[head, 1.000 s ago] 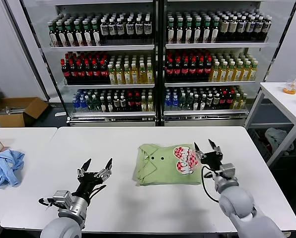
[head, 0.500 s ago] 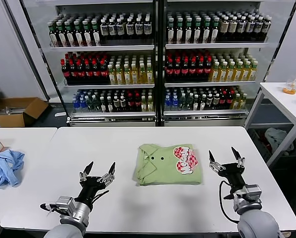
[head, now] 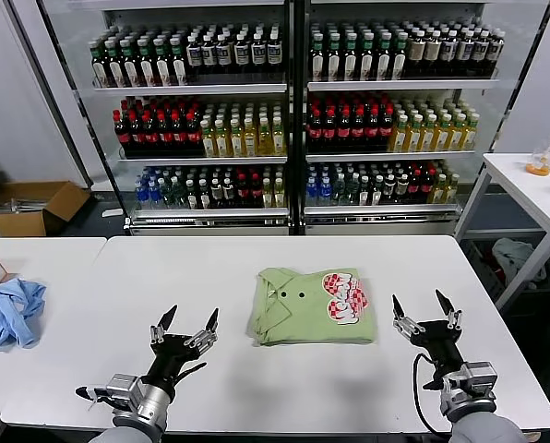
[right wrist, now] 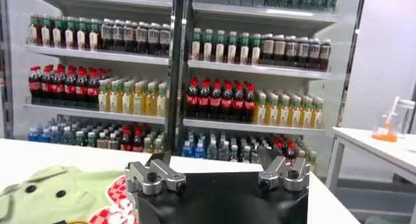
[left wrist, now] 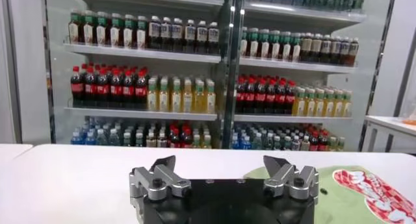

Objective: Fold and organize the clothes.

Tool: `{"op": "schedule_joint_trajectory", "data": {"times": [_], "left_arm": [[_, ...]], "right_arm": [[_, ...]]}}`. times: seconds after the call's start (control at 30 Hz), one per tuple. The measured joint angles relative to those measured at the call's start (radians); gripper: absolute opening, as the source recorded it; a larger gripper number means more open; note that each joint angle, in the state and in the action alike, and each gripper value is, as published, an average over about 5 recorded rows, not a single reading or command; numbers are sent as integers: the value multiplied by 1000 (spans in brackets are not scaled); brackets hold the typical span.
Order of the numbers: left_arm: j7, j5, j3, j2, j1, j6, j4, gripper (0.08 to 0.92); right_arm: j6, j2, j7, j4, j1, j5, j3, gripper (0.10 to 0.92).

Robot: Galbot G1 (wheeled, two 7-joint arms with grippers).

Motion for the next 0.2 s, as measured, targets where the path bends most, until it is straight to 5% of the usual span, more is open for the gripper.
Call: {"op": "schedule_joint_trajectory", "data": {"times": [0.2], "left_arm": [[0, 5, -1, 4, 4, -1, -2, 823]], "right_arm": [[-1, 11, 6, 17, -17, -10, -1, 823]]}}
